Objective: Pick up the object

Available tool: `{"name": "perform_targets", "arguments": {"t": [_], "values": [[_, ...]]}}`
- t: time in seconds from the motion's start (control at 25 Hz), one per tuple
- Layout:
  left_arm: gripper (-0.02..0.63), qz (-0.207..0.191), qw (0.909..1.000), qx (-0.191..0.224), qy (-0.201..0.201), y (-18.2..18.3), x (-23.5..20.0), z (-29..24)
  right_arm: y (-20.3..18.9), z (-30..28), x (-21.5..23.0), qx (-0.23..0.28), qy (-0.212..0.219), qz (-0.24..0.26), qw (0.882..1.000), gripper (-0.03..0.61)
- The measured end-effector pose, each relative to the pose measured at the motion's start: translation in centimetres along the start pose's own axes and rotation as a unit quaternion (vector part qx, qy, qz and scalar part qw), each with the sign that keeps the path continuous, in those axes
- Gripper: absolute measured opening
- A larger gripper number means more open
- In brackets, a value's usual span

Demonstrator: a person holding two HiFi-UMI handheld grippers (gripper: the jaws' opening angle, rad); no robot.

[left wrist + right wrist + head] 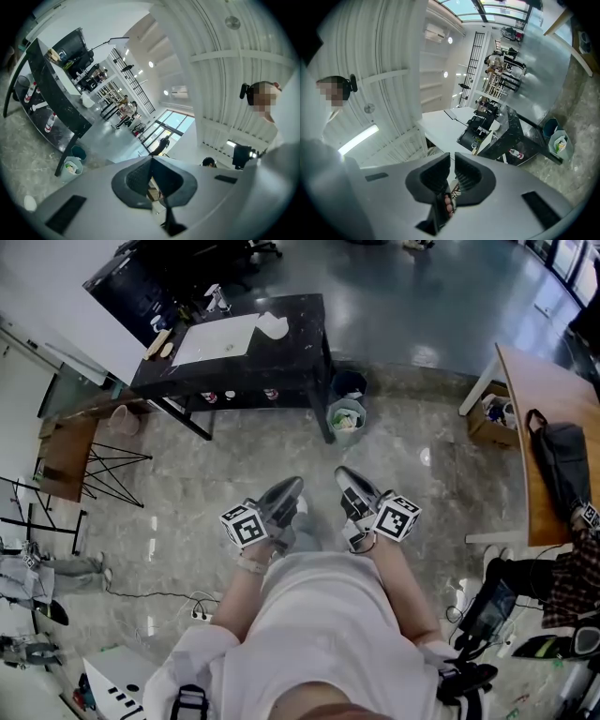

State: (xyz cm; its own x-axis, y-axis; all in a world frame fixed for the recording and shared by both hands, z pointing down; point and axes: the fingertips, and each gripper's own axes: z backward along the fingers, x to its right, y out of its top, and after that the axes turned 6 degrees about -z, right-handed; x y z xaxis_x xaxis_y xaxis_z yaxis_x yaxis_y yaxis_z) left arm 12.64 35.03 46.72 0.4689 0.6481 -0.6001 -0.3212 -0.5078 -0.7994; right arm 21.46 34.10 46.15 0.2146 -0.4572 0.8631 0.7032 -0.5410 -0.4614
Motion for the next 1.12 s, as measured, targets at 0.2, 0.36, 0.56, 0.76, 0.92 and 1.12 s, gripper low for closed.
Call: {"name": "perform_targets", "arguments": {"t": [0.2,0.36,0.56,0.76,0.92,1.12], "values": [[0.005,0.010,0.9998,0.011,-0.009,0.8,-1.9,-1.3,0.8,-0.9,1.4,0.002,-0.012,-0.002,1.000,0.026],[0.005,0.018,0.9996,0.019,-0.012,1.8,-4.8,-2.4,1.6,-2.8,3.1,0.002,-0.021,-0.003,1.000,0.026],[0.005,0.025,0.9991,0.033,-0.009,5.0,-8.1,-3.4,3.4,-5.8,5.0,0.010,-0.034,-0.006,0.999,0.026],[0.005,0.041,0.9983,0.041,-0.002,7.8,-13.0,-4.3,4.6,-9.8,7.7,0.013,-0.055,-0.012,0.998,0.026],[0.005,0.048,0.9981,0.040,0.003,10.9,-17.8,-5.3,5.7,-14.6,10.1,0.009,-0.072,-0.017,0.997,0.026],[0.005,0.045,0.9977,0.050,0.001,12.5,-20.2,-5.5,6.1,-16.7,11.3,0.011,-0.083,-0.022,0.996,0.026]]}}
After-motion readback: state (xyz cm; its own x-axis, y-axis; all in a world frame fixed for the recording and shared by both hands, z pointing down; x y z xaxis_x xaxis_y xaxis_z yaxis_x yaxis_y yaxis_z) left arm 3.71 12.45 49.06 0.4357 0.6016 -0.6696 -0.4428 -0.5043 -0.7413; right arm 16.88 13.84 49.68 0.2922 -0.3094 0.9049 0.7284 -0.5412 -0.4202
